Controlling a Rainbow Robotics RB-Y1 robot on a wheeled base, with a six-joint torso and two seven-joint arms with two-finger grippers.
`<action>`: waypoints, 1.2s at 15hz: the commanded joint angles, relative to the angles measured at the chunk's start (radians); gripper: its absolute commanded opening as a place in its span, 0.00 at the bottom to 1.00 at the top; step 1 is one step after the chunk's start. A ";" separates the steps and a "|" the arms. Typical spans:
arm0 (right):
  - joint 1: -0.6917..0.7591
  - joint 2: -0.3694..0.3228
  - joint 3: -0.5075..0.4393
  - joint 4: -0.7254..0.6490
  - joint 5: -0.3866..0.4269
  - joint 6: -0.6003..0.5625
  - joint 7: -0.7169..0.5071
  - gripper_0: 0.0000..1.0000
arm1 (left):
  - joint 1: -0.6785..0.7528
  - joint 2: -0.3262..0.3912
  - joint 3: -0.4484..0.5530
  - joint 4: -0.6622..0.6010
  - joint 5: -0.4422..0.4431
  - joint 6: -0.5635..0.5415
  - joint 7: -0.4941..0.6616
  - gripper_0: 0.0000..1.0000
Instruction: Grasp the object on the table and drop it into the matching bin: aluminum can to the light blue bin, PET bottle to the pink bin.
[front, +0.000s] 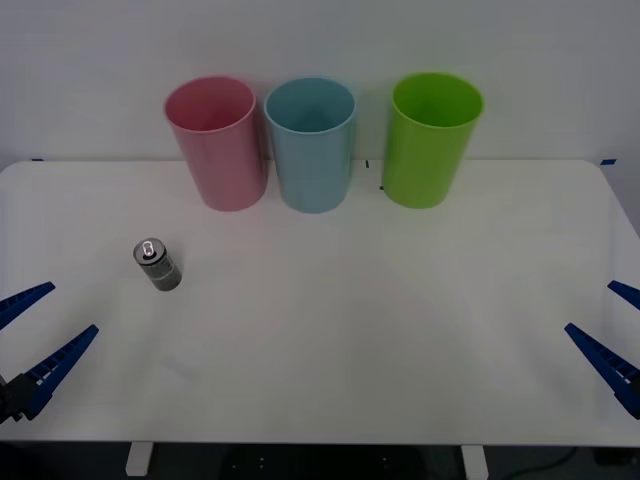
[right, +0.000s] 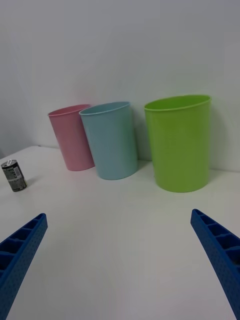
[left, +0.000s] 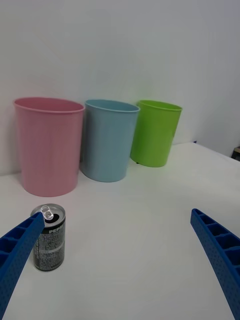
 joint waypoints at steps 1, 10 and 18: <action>0.000 0.000 0.000 0.000 0.000 0.000 0.000 1.00 | 0.000 0.000 0.000 0.000 0.000 0.000 0.000 1.00; 0.000 0.000 0.000 0.000 0.000 0.000 0.000 1.00 | 0.056 0.040 0.004 0.000 -0.033 0.039 0.005 1.00; 0.000 0.000 0.000 0.000 0.000 0.000 0.000 1.00 | 0.123 0.040 0.016 0.001 -0.042 0.130 -0.023 1.00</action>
